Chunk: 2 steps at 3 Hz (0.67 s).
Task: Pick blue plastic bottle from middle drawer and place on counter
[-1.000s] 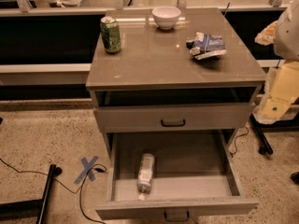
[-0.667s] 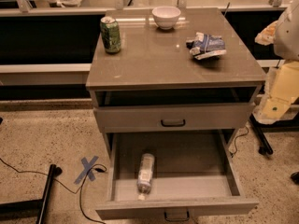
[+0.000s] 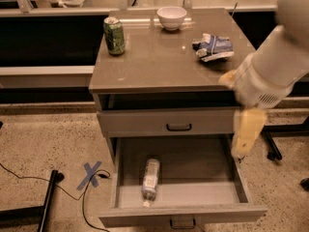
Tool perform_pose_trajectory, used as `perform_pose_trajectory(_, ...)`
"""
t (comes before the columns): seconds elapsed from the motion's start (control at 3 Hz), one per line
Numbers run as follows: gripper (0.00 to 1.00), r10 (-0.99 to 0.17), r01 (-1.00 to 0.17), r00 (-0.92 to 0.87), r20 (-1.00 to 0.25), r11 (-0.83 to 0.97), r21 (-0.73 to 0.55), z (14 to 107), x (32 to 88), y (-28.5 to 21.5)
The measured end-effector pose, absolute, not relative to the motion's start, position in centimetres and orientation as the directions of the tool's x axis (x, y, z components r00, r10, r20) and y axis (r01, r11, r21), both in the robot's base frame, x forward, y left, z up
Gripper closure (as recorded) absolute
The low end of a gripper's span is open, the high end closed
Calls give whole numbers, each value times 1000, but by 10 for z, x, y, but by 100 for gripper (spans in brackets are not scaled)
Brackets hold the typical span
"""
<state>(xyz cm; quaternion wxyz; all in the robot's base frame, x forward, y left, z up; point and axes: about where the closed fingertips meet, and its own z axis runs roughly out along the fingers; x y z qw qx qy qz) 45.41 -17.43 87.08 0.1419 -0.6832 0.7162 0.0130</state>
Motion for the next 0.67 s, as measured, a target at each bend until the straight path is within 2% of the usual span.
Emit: perform_pose_trajectory(0.67,0,-980,-985,119,-157,-97,-145,816,442,-156)
